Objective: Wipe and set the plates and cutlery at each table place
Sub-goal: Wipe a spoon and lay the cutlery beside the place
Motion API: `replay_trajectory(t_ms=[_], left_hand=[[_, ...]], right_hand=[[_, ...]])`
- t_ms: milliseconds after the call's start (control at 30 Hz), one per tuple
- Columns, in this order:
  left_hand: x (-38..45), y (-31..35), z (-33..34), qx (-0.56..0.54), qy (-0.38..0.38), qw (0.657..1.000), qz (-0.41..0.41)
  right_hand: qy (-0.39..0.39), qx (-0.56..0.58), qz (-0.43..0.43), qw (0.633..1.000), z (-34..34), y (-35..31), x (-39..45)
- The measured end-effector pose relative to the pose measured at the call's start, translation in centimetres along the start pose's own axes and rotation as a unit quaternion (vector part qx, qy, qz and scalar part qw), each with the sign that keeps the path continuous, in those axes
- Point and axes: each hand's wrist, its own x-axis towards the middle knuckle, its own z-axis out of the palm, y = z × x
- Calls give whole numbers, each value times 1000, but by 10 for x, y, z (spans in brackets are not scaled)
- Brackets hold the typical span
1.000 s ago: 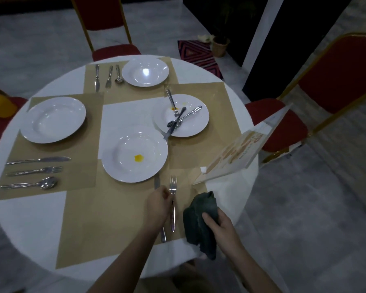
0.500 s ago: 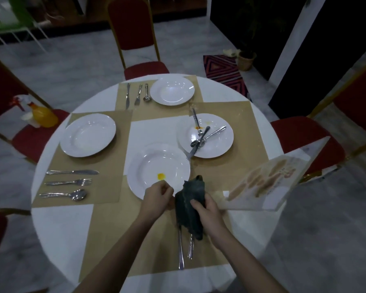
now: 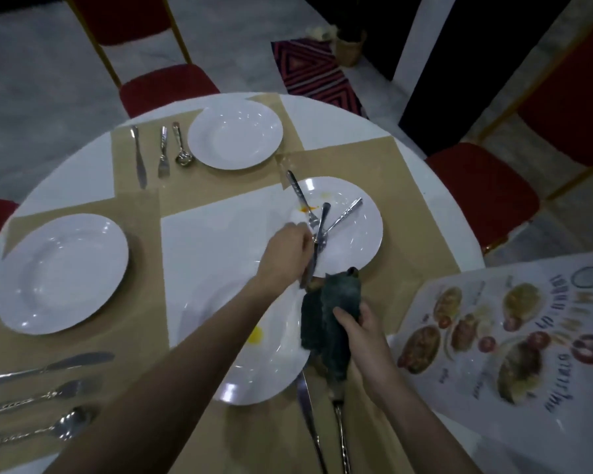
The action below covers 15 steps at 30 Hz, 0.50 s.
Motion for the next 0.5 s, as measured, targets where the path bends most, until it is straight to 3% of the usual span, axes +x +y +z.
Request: replay_trajectory(t_ms=[133, 300, 500], left_hand=[[53, 15, 32, 98, -27, 991, 88], [83, 26, 58, 235, -23, 967, 98], [92, 56, 54, 107, -87, 986, 97]], right_hand=[[27, 14, 8, 1000, -3, -6, 3], [56, 39, 26, 997, -12, -3, -8], [74, 63, 43, 994, -17, 2, -20]])
